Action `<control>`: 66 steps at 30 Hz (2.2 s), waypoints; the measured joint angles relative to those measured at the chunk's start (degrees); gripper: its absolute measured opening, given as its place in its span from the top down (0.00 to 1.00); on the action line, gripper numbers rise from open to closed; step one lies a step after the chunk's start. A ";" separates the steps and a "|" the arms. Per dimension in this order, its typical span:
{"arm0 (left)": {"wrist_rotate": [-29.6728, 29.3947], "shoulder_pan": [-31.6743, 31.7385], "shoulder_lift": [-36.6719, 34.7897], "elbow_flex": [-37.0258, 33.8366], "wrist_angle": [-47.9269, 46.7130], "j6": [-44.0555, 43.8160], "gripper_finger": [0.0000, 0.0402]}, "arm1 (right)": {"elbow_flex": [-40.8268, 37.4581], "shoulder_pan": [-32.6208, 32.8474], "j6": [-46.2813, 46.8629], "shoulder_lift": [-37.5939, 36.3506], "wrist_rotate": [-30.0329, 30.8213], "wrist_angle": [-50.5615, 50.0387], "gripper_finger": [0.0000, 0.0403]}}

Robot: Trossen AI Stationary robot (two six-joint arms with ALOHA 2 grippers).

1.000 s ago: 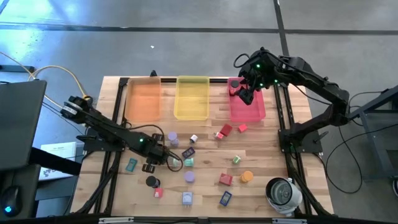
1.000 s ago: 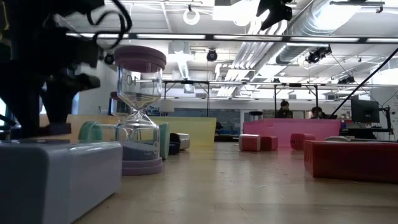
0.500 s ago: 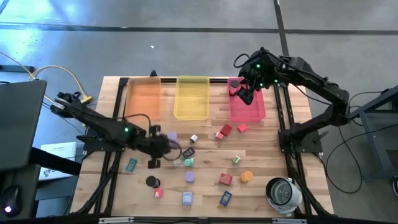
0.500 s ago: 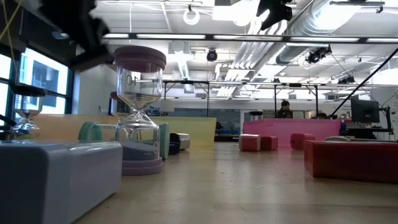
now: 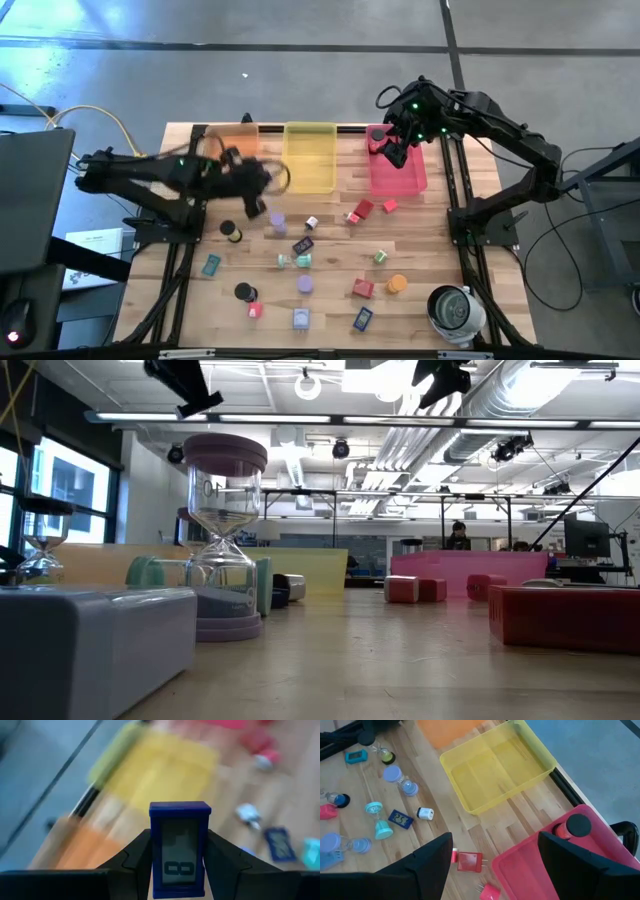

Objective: Pick & Place Office items
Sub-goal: Put the left blue digital clock into the orange bin

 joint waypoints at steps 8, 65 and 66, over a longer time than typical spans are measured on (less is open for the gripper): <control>10.83 25.19 -0.05 3.94 -13.07 -8.82 0.67 | 0.00 0.00 0.00 0.01 -0.01 -0.01 0.30; 30.48 67.48 19.98 -16.71 17.90 -7.92 0.67 | 0.00 0.00 0.70 0.02 0.37 3.50 0.30; 30.90 67.48 20.75 -16.71 17.82 -7.84 0.67 | 0.00 0.00 0.70 0.01 0.39 3.73 0.30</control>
